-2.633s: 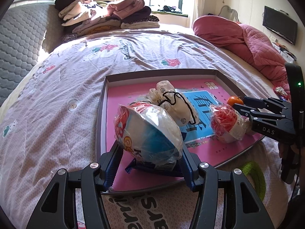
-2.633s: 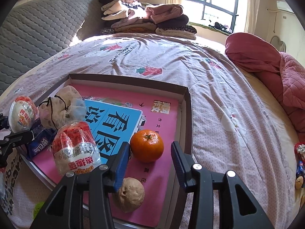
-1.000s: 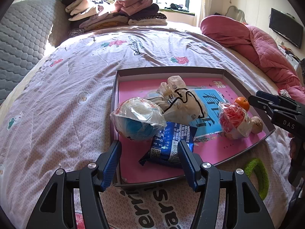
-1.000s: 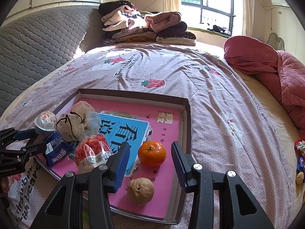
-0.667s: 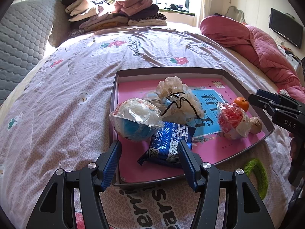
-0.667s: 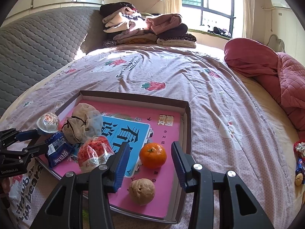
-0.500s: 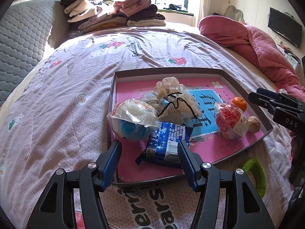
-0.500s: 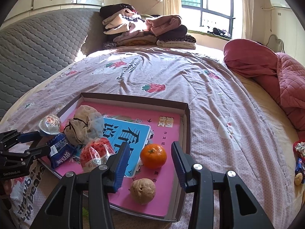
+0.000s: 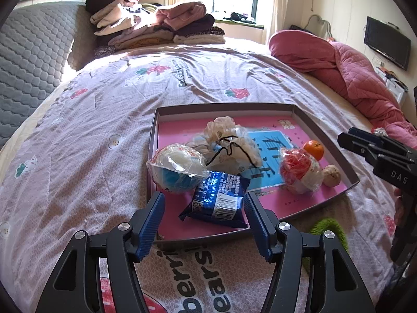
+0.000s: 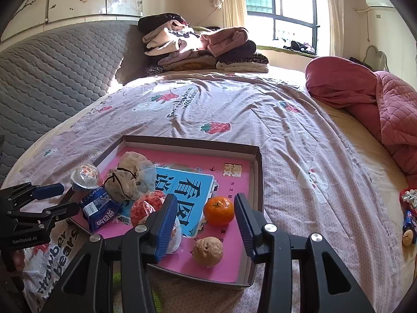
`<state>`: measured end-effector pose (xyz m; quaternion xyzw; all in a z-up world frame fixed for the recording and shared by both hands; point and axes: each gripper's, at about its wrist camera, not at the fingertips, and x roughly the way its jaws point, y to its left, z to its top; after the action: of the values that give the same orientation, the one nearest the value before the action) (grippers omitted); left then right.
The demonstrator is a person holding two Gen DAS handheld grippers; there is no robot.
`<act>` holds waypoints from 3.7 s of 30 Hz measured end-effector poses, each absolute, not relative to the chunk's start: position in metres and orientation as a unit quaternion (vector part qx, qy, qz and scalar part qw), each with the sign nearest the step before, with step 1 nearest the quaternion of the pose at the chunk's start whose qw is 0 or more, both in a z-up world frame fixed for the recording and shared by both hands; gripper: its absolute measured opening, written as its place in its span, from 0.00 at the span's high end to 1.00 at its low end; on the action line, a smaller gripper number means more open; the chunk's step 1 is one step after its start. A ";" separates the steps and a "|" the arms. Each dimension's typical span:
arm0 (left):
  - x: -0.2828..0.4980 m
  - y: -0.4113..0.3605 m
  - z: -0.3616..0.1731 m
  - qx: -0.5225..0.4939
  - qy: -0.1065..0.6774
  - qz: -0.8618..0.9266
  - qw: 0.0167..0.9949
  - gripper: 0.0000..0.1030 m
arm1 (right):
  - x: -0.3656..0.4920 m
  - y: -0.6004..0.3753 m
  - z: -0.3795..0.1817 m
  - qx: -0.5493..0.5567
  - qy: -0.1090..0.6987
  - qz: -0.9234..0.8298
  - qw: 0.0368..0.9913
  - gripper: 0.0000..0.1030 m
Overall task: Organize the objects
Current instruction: 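Withdraw both tools from tray toward green ring and orange on cover, then move left tool to small orange while right tool approaches green ring, then close left tool on orange while right tool closes on green ring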
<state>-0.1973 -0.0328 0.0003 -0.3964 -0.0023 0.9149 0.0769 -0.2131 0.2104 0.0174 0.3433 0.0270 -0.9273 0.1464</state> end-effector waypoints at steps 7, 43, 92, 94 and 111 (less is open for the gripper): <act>-0.184 -0.031 0.014 -0.387 -0.010 0.919 0.081 0.36 | -0.196 0.208 0.025 0.331 0.029 -0.931 0.147 0.54; -0.106 -0.010 0.030 -0.367 -0.018 0.923 0.110 0.33 | -0.126 0.212 0.033 0.323 0.013 -0.932 0.164 0.49; -0.052 0.069 -0.029 -0.416 0.046 0.883 0.214 0.33 | -0.128 0.189 -0.031 0.405 0.044 -0.894 0.185 0.49; -0.054 0.070 -0.032 -0.419 0.046 0.881 0.216 0.33 | -0.130 0.189 -0.034 0.406 0.046 -0.894 0.186 0.49; -0.070 0.072 -0.048 -0.431 0.043 0.873 0.226 0.65 | -0.140 0.183 -0.051 0.419 0.064 -0.887 0.185 0.72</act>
<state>-0.0702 0.0719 -0.0483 -0.4309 0.0426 0.8726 0.2262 -0.1400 0.1825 -0.0509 0.4189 0.0638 -0.8866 0.1854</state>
